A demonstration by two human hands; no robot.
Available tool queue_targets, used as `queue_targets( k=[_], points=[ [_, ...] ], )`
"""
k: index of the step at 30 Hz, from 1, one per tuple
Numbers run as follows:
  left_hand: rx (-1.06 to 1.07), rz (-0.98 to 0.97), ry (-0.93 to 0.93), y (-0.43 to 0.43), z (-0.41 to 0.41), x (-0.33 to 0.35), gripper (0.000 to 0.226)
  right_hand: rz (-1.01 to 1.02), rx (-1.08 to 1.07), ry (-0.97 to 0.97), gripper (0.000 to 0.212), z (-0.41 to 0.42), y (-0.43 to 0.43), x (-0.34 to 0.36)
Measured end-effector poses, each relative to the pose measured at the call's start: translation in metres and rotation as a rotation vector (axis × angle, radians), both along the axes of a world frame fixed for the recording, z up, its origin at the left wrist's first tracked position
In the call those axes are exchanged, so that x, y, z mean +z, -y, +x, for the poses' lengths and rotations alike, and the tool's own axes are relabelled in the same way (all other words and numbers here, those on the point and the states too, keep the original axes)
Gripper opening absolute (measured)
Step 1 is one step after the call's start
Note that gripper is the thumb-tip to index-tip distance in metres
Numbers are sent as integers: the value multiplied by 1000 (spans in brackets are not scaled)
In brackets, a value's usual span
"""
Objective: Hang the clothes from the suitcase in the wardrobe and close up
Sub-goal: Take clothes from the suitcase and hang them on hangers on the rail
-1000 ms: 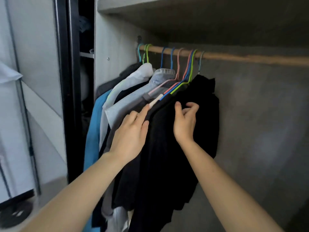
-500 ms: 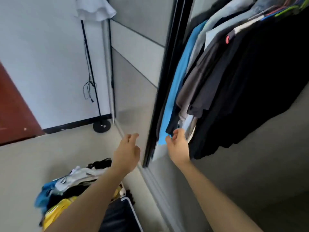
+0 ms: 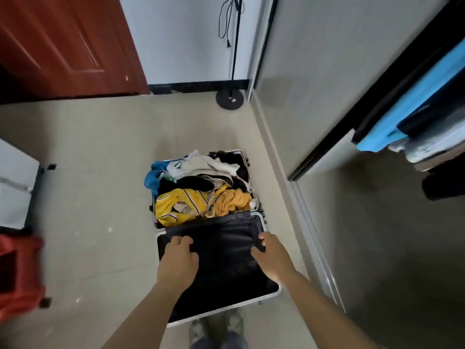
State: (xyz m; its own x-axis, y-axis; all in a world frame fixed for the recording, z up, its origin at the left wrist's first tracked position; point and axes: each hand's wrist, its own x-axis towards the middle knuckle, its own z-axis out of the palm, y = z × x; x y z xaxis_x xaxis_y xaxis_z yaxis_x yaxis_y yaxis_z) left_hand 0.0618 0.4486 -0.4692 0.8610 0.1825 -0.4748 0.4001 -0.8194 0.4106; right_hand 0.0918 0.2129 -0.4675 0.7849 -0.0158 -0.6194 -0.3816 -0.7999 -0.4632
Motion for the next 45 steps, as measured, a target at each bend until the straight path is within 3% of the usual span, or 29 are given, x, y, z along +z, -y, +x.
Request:
queue_targets(
  k=[5,11,17,20,22,25,29,33,36,40,43,45],
  points=[
    [48,-11,-135,-12,-33,-119,38,-80,106,-174,48,-19,-16,-123],
    [-13,20,-125,-27,-7,-270,38,-58,232,-115,47,30,-30,-268],
    [-43,71,99,-39,96,-415,48,-56,323,110,44,131,-69,-396],
    [-105,132,346,-49,149,-469,70,-70,368,427,37,179,-87,-443],
    [-144,182,413,-57,179,-495,84,-109,457,694,44,205,-97,-463],
    [-196,202,371,-61,204,-521,73,-134,682,840,59,229,-115,-485],
    [-31,-138,354,-63,195,-523,48,-200,686,653,75,232,-127,-503],
    [77,-405,305,-69,173,-488,33,-223,706,386,92,233,-141,-487],
    [285,-597,369,-66,166,-452,19,-189,655,307,100,232,-152,-470],
    [720,-1048,340,-77,163,-391,48,-87,546,428,80,219,-169,-441],
    [758,-1265,312,-81,158,-331,48,109,468,334,55,212,-189,-406],
    [735,-1321,316,-82,153,-282,59,204,494,282,22,205,-202,-367]
  ],
)
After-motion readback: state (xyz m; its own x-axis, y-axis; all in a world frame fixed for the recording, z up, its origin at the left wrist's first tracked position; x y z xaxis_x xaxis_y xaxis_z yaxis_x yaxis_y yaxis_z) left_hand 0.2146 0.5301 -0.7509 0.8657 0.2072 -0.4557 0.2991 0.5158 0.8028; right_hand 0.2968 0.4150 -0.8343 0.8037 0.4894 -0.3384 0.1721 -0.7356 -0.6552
